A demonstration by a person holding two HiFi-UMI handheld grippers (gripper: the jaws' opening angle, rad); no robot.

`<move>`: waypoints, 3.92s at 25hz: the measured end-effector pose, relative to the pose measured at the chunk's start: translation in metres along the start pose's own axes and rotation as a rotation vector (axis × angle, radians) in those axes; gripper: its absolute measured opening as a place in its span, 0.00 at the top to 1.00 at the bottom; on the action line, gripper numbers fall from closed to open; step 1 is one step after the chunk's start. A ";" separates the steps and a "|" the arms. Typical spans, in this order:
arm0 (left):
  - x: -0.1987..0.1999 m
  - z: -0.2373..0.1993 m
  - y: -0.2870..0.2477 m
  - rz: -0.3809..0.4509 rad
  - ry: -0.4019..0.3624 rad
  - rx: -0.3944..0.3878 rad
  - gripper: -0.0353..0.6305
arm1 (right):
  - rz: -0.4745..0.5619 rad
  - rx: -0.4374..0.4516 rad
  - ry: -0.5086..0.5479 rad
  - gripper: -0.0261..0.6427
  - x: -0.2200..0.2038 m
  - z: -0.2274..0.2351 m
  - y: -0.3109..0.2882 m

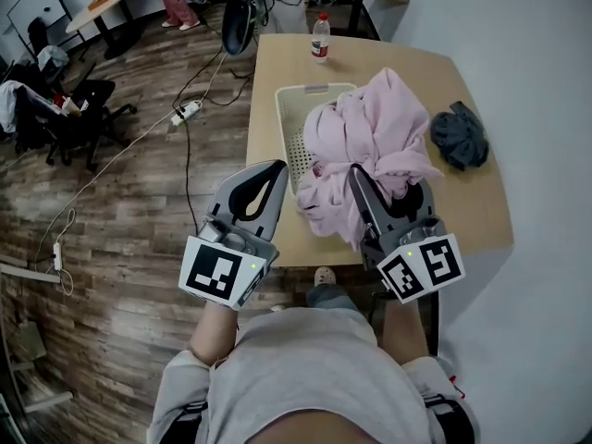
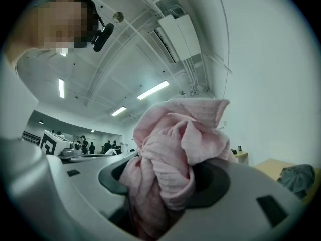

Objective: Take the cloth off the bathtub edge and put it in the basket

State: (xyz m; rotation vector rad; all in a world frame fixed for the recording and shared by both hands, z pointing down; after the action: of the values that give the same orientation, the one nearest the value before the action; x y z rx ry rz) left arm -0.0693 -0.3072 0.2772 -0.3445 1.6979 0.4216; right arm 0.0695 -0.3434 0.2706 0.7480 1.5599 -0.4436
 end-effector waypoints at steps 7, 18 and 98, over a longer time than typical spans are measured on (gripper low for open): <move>-0.002 -0.020 -0.015 0.017 0.001 0.125 0.95 | 0.005 0.098 -0.006 0.55 -0.009 0.022 -0.037; -0.013 -0.030 -0.025 0.043 0.020 0.298 0.95 | -0.007 0.239 -0.038 0.55 -0.031 0.045 -0.070; -0.047 -0.056 0.007 -0.019 0.087 0.584 0.95 | -0.771 0.335 -0.280 0.49 -0.280 0.047 -0.139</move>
State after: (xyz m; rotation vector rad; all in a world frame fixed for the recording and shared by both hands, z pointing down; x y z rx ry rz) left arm -0.1135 -0.3274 0.3321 0.0506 1.8143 -0.1143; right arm 0.0083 -0.5300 0.5180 0.2770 1.4778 -1.3428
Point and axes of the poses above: the fingertips, and each gripper's own axes: y backward along the fingers, z to its right, x out of its top, the point moved 2 cm from there along y, backward along the fingers, and after that the axes turned 14 degrees about y, right-handed, at the moved point
